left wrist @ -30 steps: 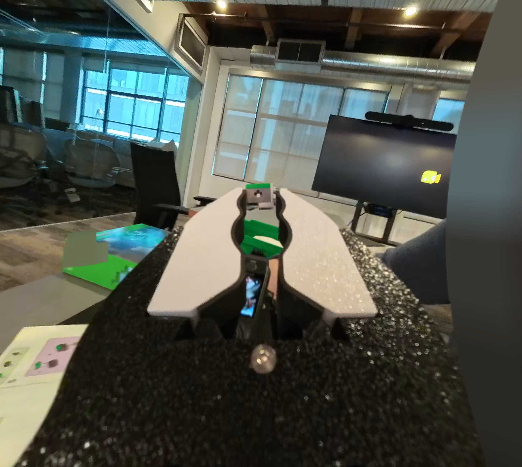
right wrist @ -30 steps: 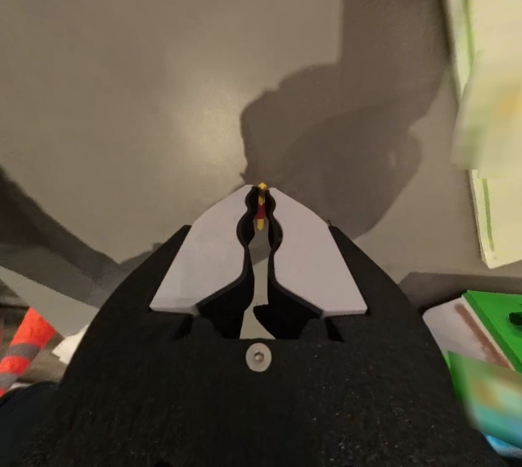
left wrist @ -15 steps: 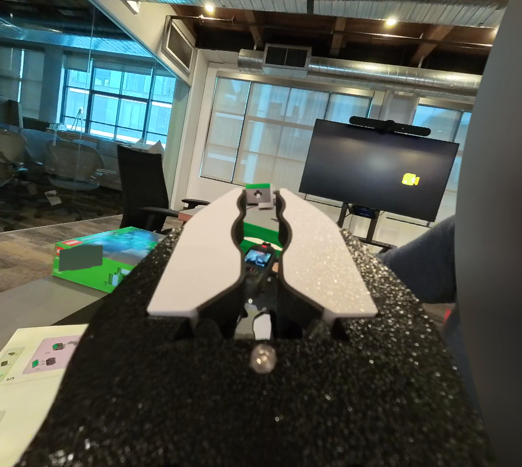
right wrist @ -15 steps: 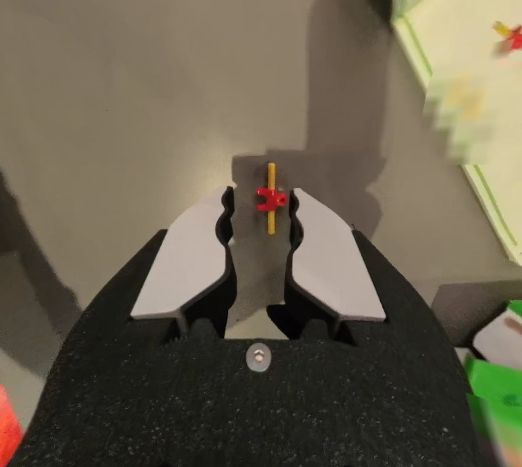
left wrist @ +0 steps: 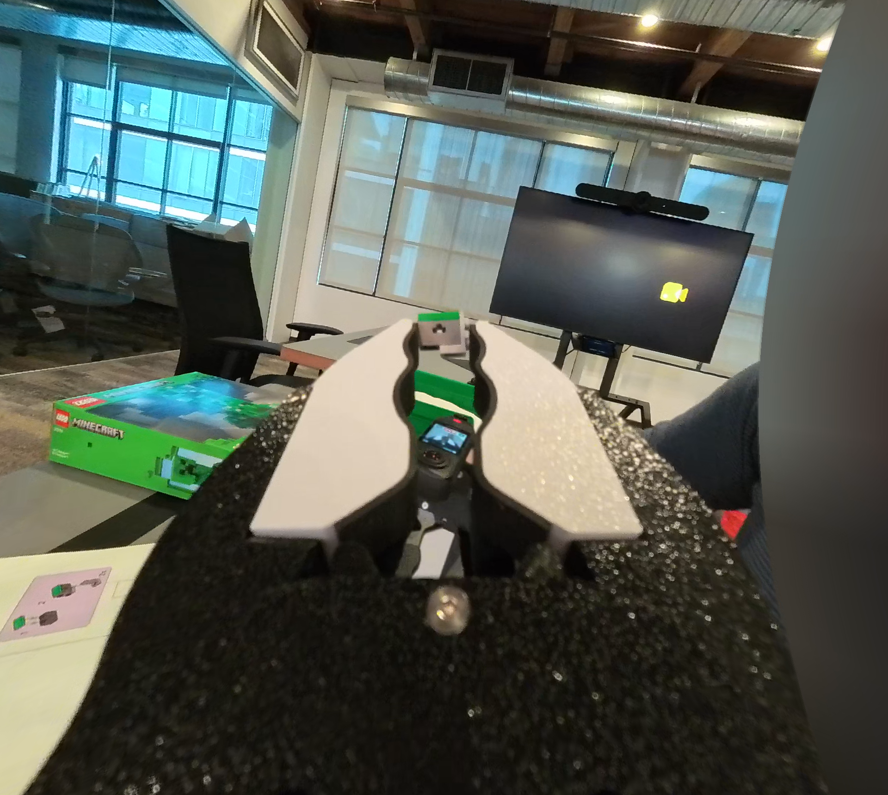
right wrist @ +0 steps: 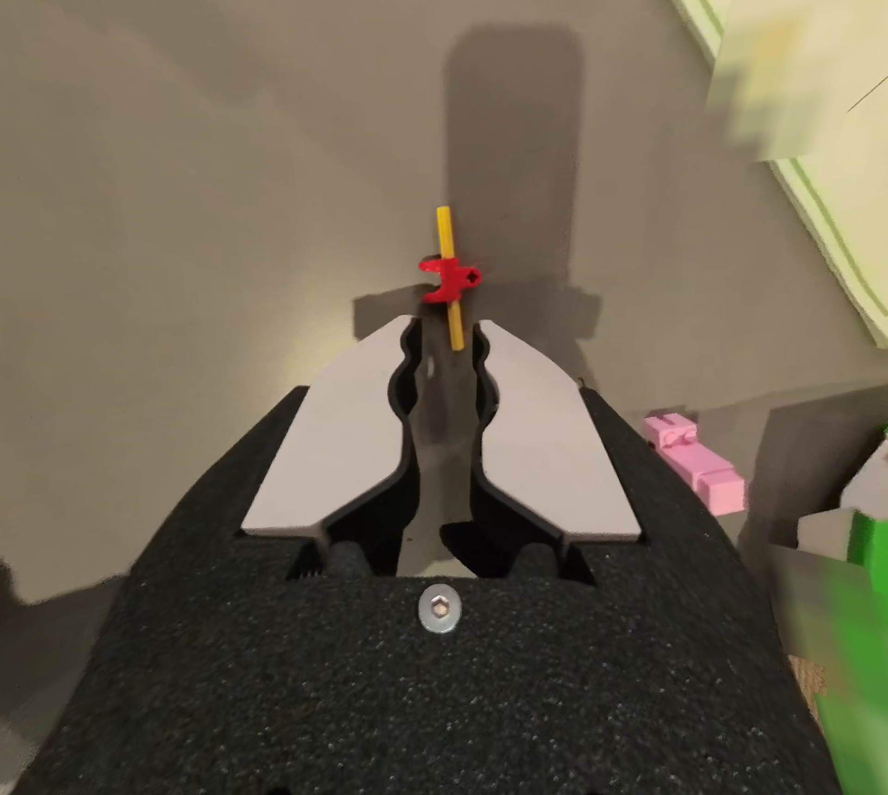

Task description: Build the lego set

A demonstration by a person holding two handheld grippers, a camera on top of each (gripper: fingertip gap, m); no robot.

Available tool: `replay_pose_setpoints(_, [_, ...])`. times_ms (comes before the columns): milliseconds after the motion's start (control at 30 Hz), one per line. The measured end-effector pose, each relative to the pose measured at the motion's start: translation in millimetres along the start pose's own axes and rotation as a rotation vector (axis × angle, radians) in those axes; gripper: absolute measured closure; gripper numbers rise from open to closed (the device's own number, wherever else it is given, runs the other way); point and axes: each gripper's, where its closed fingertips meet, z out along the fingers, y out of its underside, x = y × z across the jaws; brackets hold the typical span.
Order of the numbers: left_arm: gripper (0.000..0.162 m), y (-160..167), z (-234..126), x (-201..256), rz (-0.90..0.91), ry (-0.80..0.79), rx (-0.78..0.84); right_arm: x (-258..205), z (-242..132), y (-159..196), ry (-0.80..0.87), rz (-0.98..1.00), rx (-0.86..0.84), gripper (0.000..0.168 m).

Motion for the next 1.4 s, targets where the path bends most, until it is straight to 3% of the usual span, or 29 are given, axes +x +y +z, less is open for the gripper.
replay_pose_setpoints(267, [0.143,4,2,0,-0.010,0.008,-0.019,4,6,2,-0.060,-0.052,-0.111,0.158])
replay_pose_setpoints(500, [0.143,9,5,0,-0.021,0.023,-0.039,5,8,-1,-0.028,-0.086,-0.077,0.164])
replay_pose_setpoints(667, [0.142,21,7,0,-0.009,0.041,-0.108,11,-14,-34,0.137,-0.120,0.191,0.164])
replay_pose_setpoints(800, [0.143,54,7,-13,-0.014,0.009,-0.217,34,-75,-70,0.522,-0.221,0.434,0.164])
replay_pose_setpoints(900, [0.143,102,-1,-25,-0.049,-0.077,-0.411,35,-109,-82,0.711,-0.332,0.455,0.164])
replay_pose_setpoints(1033, [0.143,190,-44,-29,-0.064,-0.214,-0.865,25,-105,-75,0.645,-0.369,0.435,0.164])
replay_pose_setpoints(1133, [0.143,231,-72,-25,-0.120,-0.274,-1.069,12,-90,-73,0.593,-0.403,0.445,0.164])
replay_pose_setpoints(1267, [0.142,257,-88,-20,-0.194,-0.321,-1.170,-2,-75,-82,0.612,-0.498,0.411,0.164])
replay_pose_setpoints(1400, [0.136,265,-89,-18,-0.264,-0.335,-1.139,-10,-73,-92,0.662,-0.592,0.396,0.164])
